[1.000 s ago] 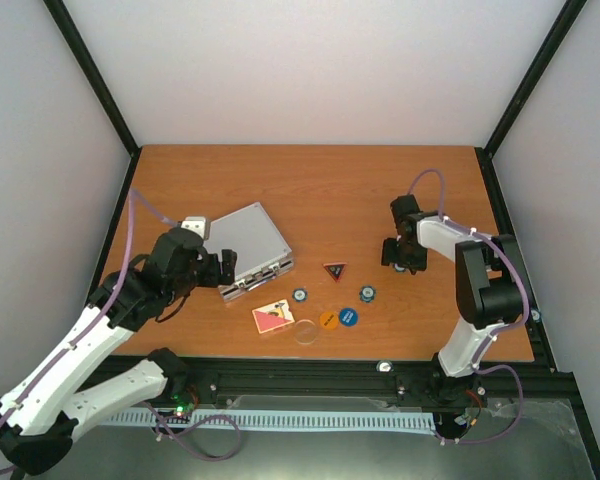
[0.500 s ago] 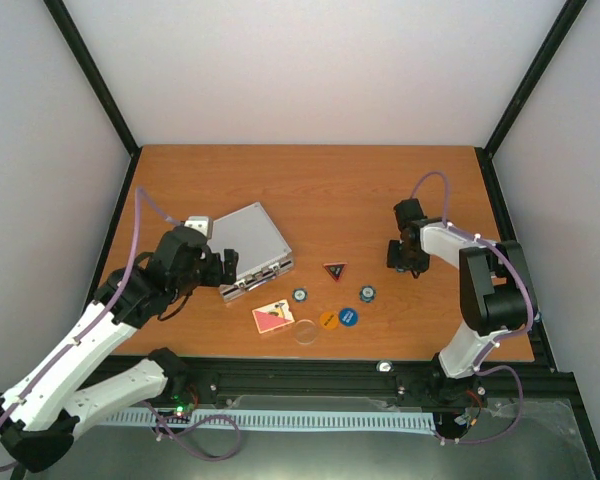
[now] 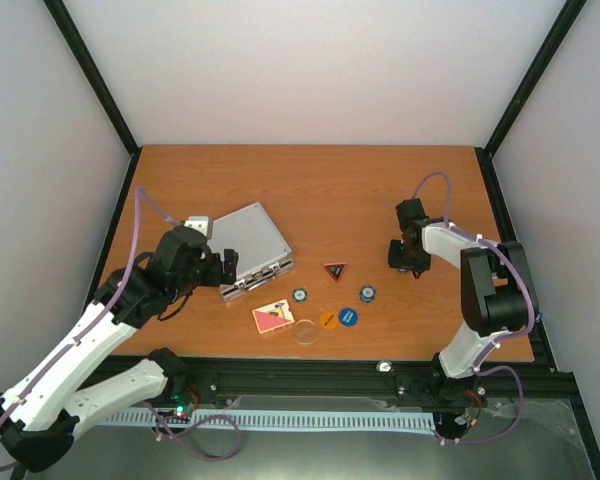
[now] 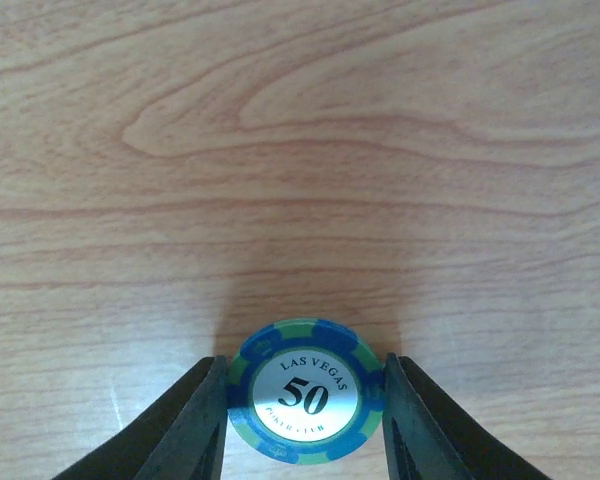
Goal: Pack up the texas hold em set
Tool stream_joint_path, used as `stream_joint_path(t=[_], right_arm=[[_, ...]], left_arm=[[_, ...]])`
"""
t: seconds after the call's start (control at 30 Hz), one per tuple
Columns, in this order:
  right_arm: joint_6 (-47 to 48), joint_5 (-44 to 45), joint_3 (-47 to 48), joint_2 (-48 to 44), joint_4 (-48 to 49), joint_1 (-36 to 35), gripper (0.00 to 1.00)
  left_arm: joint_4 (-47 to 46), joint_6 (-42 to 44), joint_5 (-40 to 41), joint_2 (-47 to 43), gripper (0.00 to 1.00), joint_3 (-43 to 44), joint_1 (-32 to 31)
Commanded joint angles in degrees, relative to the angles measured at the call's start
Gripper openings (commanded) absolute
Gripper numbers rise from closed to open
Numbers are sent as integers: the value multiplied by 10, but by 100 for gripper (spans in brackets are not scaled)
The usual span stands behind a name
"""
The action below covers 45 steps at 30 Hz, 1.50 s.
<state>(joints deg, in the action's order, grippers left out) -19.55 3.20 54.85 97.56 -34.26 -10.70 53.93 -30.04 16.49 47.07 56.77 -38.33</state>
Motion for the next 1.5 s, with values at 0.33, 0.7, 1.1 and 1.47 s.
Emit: stream_joint_path(t=[0.33, 0.7, 1.1, 1.47], right_arm=[[-10, -39, 26, -74, -99, -39, 29], [-48, -33, 23, -63, -103, -138, 28], [-45, 56, 34, -66, -112, -133, 96], [-41, 41, 27, -48, -95, -39, 100]], left_arm=[[-8, -9, 1, -4, 100, -1, 0], [-10, -10, -2, -7, 100, -5, 0], [-8, -7, 1, -13, 100, -9, 0], [-20, 5, -11, -11, 100, -9, 0]])
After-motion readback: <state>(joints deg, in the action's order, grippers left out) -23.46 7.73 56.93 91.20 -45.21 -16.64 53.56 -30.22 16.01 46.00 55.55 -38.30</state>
